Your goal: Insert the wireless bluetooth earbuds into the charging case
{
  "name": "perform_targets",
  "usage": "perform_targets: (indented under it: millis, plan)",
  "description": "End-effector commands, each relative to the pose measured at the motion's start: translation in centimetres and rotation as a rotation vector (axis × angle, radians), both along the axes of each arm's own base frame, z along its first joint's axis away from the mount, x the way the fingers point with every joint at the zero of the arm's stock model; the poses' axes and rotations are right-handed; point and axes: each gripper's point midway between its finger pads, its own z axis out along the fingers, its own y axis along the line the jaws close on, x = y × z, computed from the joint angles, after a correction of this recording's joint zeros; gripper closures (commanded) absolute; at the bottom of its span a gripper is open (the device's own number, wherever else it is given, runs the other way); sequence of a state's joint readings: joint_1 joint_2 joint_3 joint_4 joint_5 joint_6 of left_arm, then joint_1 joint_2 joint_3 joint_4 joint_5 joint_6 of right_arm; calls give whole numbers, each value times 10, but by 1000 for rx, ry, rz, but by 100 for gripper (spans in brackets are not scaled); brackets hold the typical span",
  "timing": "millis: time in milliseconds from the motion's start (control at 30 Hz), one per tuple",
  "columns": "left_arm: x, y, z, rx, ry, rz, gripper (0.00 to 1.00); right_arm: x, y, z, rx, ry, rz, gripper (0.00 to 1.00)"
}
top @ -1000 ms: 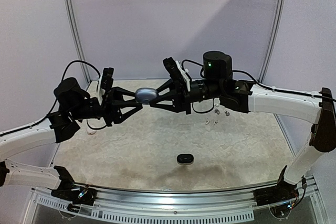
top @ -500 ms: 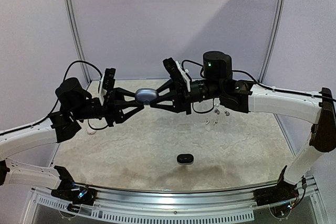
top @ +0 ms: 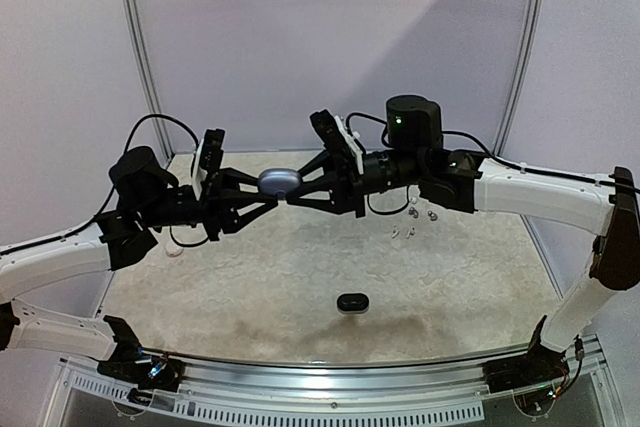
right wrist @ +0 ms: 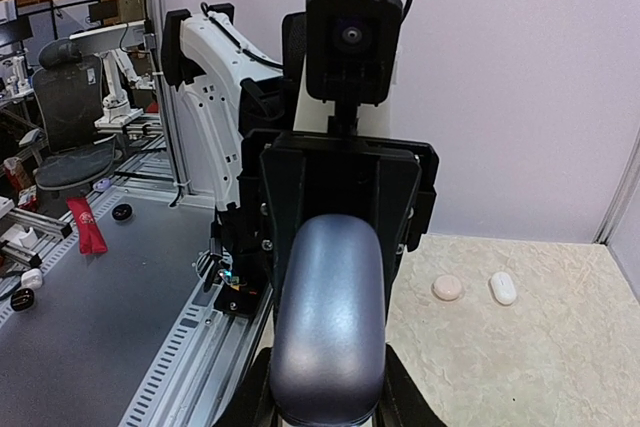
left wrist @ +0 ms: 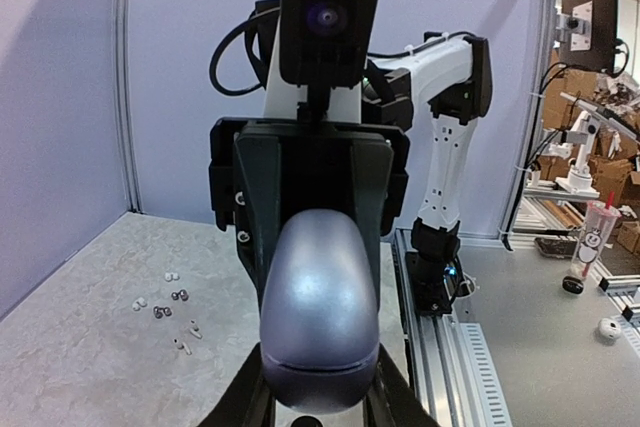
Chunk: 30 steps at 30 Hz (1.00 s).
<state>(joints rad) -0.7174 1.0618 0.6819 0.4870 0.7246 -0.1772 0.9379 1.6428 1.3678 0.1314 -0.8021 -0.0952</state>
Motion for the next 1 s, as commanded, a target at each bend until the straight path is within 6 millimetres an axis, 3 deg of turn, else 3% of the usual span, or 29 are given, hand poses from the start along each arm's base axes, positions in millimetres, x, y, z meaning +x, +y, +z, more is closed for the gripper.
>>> perform_targets:
  millis: [0, 100, 167, 367, 433, 600, 733, 967]
  plan:
    - [-5, -7, 10, -10, -25, -26, 84, 7, 6, -7, -26, -3, -32, 100]
    - [-5, -7, 9, -3, -30, -25, 98, 7, 6, -11, -39, -5, -34, 100]
    - [-5, -7, 8, 3, -28, -24, 100, 7, 6, -13, -44, -4, -35, 100]
    - [-2, -4, -2, 50, -108, 16, 100, 12, 4, -14, -61, 4, -75, 49]
    - [-1, -3, -9, 81, -158, 28, 100, 11, 2, -8, -53, -1, -81, 38]
    - [3, -2, -24, 140, -216, 62, 100, 6, 4, -1, -58, -15, -89, 23]
    - [3, -3, -26, 157, -288, 79, 100, 16, 10, -6, -78, -20, -136, 22]
    - [-3, -3, -30, 179, -330, 62, 100, 29, 10, -17, -137, -7, -211, 28]
